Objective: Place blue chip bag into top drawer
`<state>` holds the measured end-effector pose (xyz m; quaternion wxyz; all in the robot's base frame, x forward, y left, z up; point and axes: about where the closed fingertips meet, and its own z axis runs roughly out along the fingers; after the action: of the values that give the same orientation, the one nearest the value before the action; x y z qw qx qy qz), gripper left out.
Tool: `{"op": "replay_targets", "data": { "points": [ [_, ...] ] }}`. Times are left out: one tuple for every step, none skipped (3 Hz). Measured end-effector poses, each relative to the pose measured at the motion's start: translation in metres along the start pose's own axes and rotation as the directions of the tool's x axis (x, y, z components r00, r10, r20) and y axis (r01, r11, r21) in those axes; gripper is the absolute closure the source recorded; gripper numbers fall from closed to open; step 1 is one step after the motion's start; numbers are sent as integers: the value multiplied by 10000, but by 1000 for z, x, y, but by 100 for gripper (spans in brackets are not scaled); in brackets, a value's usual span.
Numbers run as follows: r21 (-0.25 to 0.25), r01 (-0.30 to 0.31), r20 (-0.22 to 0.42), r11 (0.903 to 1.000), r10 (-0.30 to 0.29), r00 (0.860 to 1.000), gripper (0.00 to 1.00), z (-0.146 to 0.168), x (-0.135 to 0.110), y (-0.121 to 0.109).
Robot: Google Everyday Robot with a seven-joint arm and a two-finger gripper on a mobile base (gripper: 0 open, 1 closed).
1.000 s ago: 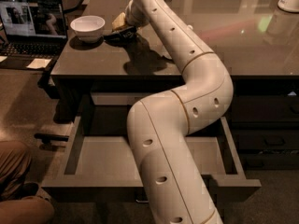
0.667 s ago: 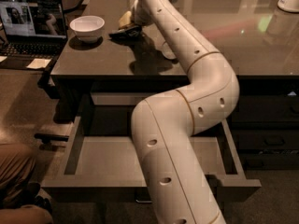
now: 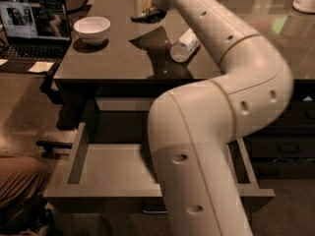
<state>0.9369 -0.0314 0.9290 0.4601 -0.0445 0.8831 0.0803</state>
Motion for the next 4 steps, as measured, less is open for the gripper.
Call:
{"op": "replay_targets", "data": {
  "points": [
    [-159, -245, 1423, 9996, 265, 9895, 100, -63, -46, 6],
    [-868, -356, 2568, 9956, 569, 9648, 100, -135, -70, 17],
    [-1493, -358, 2463, 9881, 722, 9665, 100, -190, -37, 10],
    [-2223, -229, 1151, 9747, 495, 9921, 100, -218, 36, 7]
  ]
}}
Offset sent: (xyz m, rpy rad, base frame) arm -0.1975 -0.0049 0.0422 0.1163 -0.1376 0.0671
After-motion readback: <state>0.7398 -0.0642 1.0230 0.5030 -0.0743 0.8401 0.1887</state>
